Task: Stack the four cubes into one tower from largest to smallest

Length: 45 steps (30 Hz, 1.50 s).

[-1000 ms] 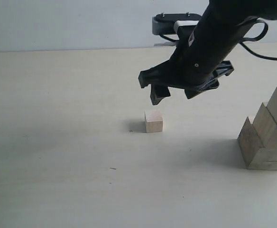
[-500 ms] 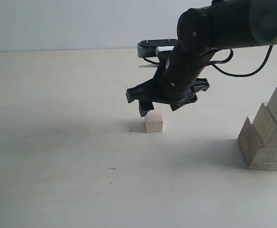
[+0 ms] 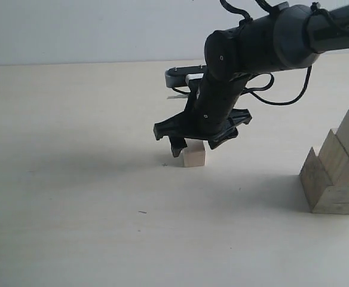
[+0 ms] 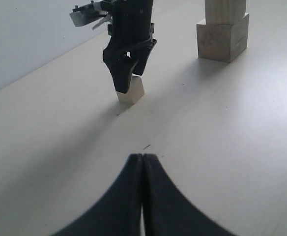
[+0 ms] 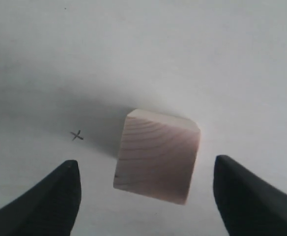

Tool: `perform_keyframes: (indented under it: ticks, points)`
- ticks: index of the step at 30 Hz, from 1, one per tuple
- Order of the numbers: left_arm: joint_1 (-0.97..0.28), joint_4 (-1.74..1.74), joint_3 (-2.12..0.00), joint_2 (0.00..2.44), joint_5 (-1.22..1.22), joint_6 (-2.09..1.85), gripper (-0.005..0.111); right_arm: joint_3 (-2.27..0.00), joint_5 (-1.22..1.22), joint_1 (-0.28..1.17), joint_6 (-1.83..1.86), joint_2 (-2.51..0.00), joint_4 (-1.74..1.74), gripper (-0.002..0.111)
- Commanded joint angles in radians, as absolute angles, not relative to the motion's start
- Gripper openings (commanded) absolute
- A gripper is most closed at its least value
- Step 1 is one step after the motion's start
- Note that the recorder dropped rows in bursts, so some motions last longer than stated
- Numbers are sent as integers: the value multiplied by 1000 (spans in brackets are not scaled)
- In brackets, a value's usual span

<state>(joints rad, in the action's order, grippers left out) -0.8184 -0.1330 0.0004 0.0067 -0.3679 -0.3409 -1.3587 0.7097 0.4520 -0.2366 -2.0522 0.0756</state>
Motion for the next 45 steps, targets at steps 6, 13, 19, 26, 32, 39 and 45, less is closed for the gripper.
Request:
perform_keyframes:
  ticks: [6, 13, 19, 26, 32, 39, 45]
  points:
    - [-817, -135, 0, 0, -362, -337, 0, -1366, 685, 453, -230, -2057, 69, 21]
    - [-817, -135, 0, 0, -362, -337, 0, -1366, 843, 465, -167, -1711, -44, 9]
    - [-817, -135, 0, 0, -362, -337, 0, -1337, 973, 465, -268, -1438, -166, 9]
    - [-817, -135, 0, 0, -362, -337, 0, -1222, 1099, 412, -375, -1169, -248, 9]
    - [-817, -135, 0, 0, -362, -337, 0, -1151, 1158, 322, -393, -1064, -246, 9]
    - [-817, -135, 0, 0, -362, -337, 0, -1066, 1140, 278, -404, -1061, -253, 9]
    - [-817, -135, 0, 0, -362, -337, 0, -1014, 1127, 207, -402, -1061, -234, 9]
